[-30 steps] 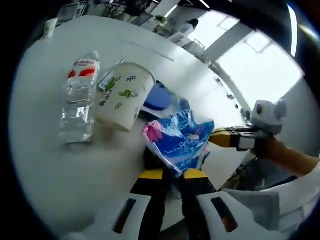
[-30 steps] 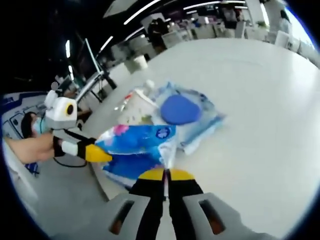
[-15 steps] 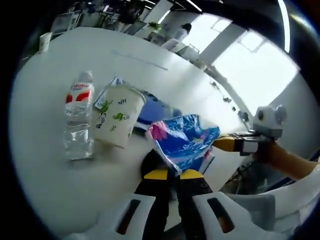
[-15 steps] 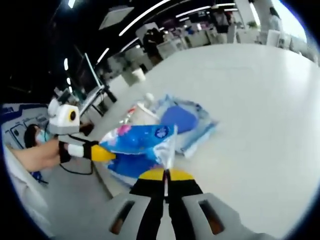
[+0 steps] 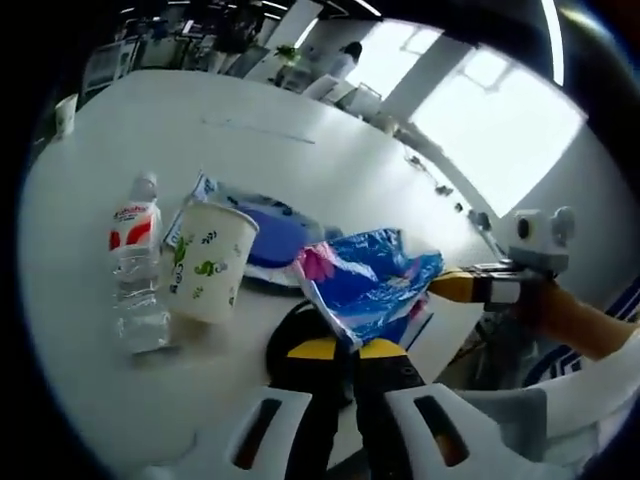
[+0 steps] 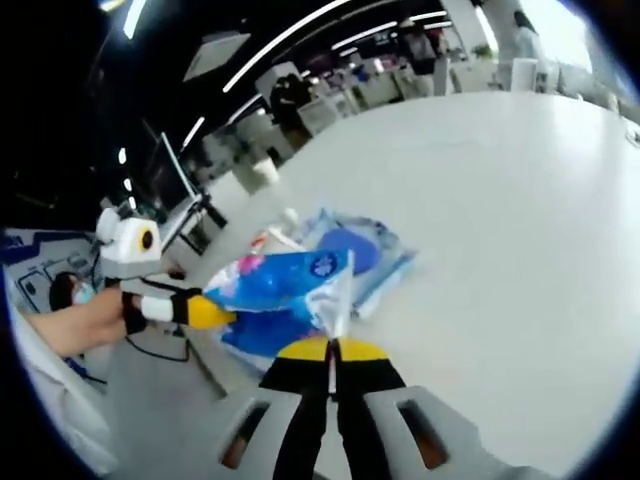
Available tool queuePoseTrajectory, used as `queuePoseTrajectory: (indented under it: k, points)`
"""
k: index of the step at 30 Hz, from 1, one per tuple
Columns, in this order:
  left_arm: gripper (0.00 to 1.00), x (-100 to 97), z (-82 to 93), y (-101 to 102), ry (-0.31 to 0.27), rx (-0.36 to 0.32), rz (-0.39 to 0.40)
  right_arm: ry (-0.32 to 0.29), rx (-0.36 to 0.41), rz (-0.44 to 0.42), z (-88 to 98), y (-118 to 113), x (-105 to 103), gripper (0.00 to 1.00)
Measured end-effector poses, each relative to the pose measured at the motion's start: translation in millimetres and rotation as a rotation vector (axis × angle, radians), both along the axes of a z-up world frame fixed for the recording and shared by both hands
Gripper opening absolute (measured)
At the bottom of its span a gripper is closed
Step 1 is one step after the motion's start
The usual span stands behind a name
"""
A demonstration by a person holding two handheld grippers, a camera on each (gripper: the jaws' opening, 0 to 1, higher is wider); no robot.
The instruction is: Arrange the tabletop items into an orderly group along one side of the table until the central work area is clear of visible clutter.
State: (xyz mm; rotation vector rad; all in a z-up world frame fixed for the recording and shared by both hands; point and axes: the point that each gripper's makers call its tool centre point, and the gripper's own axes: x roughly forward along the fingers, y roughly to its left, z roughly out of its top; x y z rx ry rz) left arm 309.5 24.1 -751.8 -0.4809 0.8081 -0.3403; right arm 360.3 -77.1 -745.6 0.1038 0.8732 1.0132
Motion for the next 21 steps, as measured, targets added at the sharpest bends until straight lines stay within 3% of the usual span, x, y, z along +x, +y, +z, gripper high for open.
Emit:
queuePoseTrajectory:
  k: [21]
  points:
    - [0.00, 12.2, 19.6, -18.7, -0.029, 0.046, -0.137, -0.070, -0.010, -0.098, 27.6, -21.8, -0.4, 0.00]
